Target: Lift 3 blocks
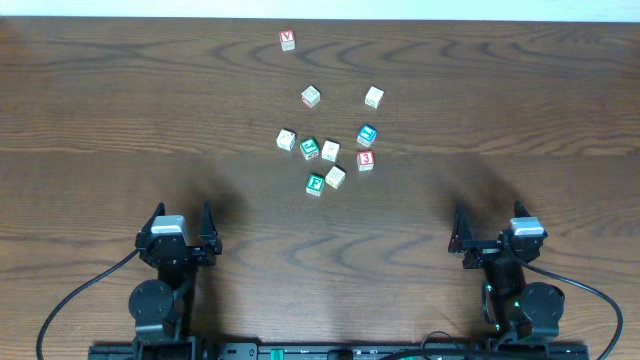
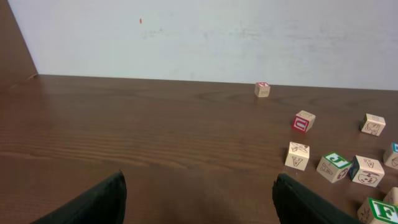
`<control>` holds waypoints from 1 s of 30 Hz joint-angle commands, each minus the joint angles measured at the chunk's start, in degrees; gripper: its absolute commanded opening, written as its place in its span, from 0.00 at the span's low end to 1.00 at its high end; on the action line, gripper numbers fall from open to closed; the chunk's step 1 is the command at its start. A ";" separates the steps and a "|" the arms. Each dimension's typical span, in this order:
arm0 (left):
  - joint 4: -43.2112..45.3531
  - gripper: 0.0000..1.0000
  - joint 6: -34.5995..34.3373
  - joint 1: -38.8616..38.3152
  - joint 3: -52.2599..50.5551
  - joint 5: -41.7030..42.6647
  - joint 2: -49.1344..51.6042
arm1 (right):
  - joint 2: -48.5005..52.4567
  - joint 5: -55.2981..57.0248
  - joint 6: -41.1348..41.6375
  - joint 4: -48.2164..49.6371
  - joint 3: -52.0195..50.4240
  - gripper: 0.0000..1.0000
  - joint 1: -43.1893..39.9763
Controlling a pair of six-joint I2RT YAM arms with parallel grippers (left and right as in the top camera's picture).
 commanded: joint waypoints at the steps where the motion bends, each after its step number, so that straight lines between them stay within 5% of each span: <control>1: -2.51 0.76 -0.04 0.28 -0.55 1.14 0.00 | 0.02 -0.26 -0.68 0.28 -0.31 0.99 -0.24; 30: -2.51 0.76 -0.04 0.28 -0.55 1.14 0.00 | 0.63 1.88 -0.74 0.11 -0.31 0.99 -0.24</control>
